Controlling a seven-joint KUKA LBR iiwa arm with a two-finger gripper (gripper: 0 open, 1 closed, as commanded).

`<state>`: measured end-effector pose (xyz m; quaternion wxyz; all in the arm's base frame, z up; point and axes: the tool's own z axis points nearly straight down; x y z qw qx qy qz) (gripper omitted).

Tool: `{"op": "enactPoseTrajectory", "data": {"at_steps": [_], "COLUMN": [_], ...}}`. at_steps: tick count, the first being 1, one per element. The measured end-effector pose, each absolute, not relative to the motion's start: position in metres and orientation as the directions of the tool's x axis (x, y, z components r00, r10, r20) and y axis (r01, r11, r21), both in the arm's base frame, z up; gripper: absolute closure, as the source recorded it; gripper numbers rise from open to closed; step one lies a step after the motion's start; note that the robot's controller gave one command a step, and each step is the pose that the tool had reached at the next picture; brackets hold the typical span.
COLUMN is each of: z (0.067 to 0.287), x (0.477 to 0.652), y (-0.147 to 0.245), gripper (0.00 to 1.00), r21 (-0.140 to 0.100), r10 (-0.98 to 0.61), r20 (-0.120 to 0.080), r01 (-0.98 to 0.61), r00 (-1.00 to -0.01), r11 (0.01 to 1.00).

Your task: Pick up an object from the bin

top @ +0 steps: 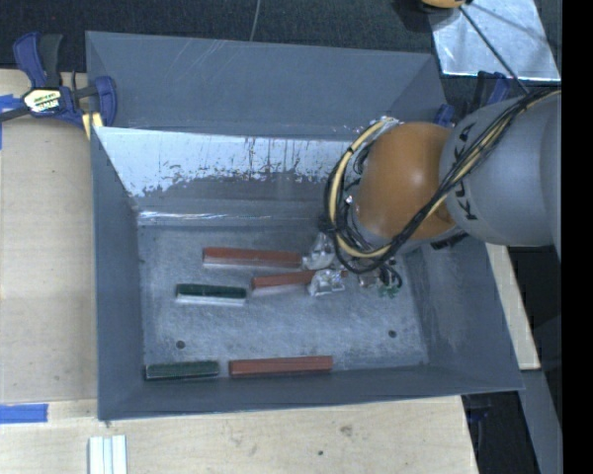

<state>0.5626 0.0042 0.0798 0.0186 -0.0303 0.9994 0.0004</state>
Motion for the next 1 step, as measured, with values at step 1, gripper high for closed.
{"op": "enactPoseTrajectory", "data": {"at_steps": [1], "z": [0.2513], "x": [0.6032], "y": [0.0087], "gripper": [1.0], "r21": [-0.001], "r10": [-0.063], "r20": [-0.011], "r01": [-0.063], "r00": [-0.998], "r11": [0.998]}}
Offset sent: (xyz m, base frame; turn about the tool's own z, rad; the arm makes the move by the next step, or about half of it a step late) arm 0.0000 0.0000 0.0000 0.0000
